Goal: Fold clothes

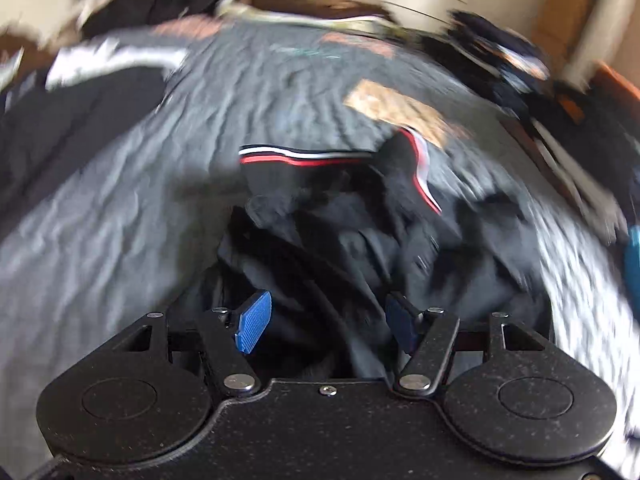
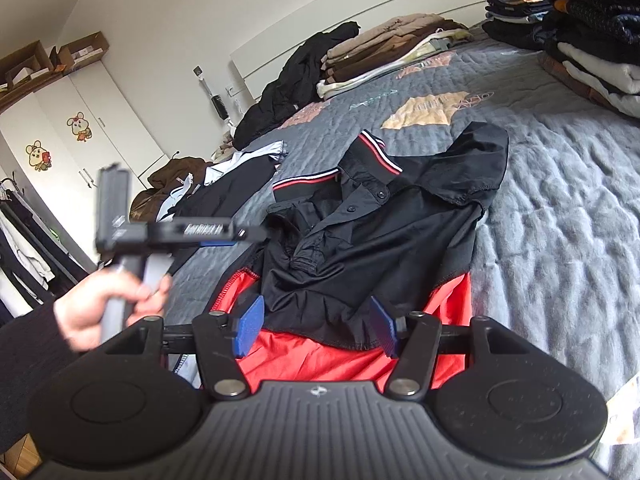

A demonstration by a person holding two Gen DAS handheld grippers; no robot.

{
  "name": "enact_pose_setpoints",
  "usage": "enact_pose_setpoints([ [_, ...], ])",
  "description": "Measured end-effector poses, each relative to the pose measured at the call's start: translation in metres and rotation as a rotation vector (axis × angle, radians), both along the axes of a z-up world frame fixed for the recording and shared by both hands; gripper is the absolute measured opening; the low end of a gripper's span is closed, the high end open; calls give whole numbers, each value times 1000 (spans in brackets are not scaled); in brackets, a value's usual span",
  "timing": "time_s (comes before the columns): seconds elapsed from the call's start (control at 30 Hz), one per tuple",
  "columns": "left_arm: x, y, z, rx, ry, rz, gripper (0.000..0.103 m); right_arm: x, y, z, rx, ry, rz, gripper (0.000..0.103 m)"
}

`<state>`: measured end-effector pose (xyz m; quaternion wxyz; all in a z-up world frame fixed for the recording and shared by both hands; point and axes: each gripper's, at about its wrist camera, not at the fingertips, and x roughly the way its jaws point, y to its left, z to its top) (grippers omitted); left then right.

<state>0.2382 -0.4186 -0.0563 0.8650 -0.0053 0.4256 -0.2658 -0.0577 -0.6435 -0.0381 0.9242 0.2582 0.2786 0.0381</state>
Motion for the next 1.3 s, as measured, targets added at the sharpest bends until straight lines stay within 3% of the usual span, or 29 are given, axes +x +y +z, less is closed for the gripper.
enact_pose_setpoints([
  [0.13, 41, -8, -19, -13, 64, 75, 63, 10, -4, -6, 17, 3, 0, 58],
  [0.2, 53, -16, -29, 31, 76, 74, 61, 16, -6, -10, 32, 5, 0, 58],
  [0.23, 59, -20, -33, 51, 84, 74, 48, 20, -6, -12, 36, 8, 0, 58],
  [0.27, 63, -23, -35, 58, 72, 68, 12, 22, -6, -14, 40, 12, 1, 58],
  [0.3, 65, -26, -35, 67, 56, 61, 7, 24, -6, -16, 42, 17, 4, 58],
  [0.43, 72, -42, -5, 73, -117, -6, 4, 26, -5, -22, 41, 38, 11, 58],
  [0.57, 84, -53, 48, -41, -342, 22, 3, 25, -6, -23, 41, 39, 6, 58],
  [0.63, 87, -62, 60, -48, -437, 34, 4, 24, -6, -24, 41, 39, 3, 58],
  [0.67, 92, -71, 58, -8, -430, 28, 5, 24, -6, -25, 39, 42, 2, 58],
  [0.73, 104, -84, 47, 96, -302, -26, 7, 25, -6, -27, 37, 49, 2, 58],
  [0.8, 99, -81, 38, 162, -258, -78, 11, 26, -5, -29, 37, 55, 7, 58],
  [0.83, 90, -66, 35, 165, -273, -87, 27, 26, -4, -30, 36, 58, 10, 58],
  [0.87, 81, -50, 32, 168, -288, -97, 49, 27, -4, -31, 36, 62, 12, 58],
  [0.93, 62, -20, 26, 173, -317, -117, 60, 27, -3, -30, 35, 62, 17, 58],
  [1.0, 43, 11, 20, 181, -347, -137, 60, 27, -3, -29, 38, 58, 18, 58],
  [1.17, 0, 44, -5, 384, -397, -281, 60, 27, 0, -27, 39, 51, 18, 58],
  [1.3, 7, 37, -22, 406, -342, -253, 60, 29, 7, -25, 28, 51, 28, 58],
])
